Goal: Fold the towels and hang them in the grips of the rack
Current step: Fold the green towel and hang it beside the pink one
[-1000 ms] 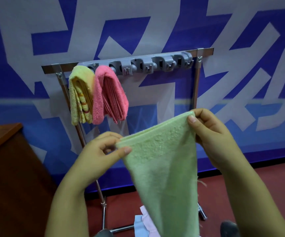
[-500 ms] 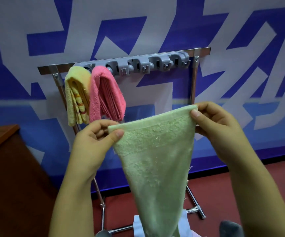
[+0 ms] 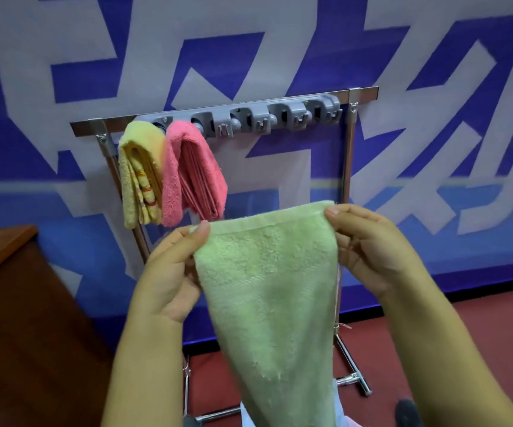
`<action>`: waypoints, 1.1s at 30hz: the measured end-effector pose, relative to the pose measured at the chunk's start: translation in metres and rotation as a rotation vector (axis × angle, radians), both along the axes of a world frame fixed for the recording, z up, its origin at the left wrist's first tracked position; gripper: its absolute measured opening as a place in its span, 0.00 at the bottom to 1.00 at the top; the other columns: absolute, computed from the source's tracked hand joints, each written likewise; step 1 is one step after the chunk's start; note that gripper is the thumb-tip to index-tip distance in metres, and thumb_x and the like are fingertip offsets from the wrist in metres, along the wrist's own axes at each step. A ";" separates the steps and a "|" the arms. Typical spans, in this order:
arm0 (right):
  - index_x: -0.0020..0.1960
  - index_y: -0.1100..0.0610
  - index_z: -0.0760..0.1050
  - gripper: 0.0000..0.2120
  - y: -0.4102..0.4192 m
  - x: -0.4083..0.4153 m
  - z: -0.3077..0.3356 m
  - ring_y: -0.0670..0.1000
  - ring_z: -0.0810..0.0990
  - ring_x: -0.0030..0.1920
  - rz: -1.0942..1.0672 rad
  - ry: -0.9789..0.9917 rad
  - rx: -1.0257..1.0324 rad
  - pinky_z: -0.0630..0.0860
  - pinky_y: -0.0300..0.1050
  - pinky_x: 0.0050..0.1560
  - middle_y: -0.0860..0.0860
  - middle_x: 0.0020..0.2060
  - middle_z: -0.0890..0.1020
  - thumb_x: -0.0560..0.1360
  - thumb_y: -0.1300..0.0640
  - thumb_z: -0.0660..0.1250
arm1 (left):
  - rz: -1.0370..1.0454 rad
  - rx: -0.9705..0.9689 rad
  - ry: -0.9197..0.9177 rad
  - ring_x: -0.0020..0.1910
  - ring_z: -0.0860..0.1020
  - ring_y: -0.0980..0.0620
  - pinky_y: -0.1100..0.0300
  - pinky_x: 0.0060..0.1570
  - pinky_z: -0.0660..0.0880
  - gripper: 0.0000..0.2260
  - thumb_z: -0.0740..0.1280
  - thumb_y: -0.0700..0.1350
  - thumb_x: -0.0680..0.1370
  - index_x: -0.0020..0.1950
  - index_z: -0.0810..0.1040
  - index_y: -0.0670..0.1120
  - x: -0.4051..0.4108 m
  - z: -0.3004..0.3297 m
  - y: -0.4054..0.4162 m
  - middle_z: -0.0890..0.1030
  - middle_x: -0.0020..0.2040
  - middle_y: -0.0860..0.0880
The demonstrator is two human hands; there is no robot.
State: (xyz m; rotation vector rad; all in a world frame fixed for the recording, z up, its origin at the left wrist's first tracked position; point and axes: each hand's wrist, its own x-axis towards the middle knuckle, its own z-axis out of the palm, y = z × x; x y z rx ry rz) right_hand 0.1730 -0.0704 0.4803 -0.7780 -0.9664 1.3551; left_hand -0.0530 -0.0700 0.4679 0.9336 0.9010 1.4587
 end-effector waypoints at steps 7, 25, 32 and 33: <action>0.41 0.60 0.76 0.05 -0.009 -0.019 -0.006 0.47 0.80 0.33 -0.190 -0.125 0.040 0.79 0.41 0.31 0.53 0.34 0.81 0.75 0.62 0.66 | 0.012 0.077 0.007 0.31 0.78 0.55 0.63 0.33 0.77 0.06 0.67 0.43 0.69 0.41 0.73 0.42 0.027 0.009 -0.015 0.81 0.31 0.48; 0.41 0.49 0.81 0.06 -0.042 -0.039 -0.001 0.38 0.79 0.44 -0.364 -0.653 0.479 0.72 0.26 0.38 0.43 0.38 0.81 0.69 0.59 0.73 | 0.077 0.219 0.251 0.40 0.84 0.46 0.59 0.39 0.81 0.02 0.67 0.36 0.74 0.43 0.79 0.38 0.059 0.022 -0.049 0.84 0.39 0.41; 0.46 0.51 0.83 0.05 -0.041 -0.039 -0.006 0.37 0.78 0.45 -0.425 -0.710 0.600 0.72 0.25 0.39 0.41 0.39 0.80 0.70 0.56 0.71 | 0.082 0.235 0.284 0.42 0.84 0.48 0.60 0.43 0.81 0.05 0.66 0.34 0.75 0.43 0.81 0.41 0.059 0.023 -0.056 0.85 0.39 0.43; 0.47 0.52 0.83 0.06 -0.041 -0.040 -0.007 0.37 0.78 0.45 -0.435 -0.714 0.615 0.72 0.25 0.39 0.42 0.40 0.80 0.70 0.56 0.70 | 0.080 0.234 0.288 0.43 0.84 0.48 0.60 0.43 0.81 0.05 0.66 0.34 0.75 0.43 0.81 0.41 0.059 0.023 -0.057 0.85 0.39 0.44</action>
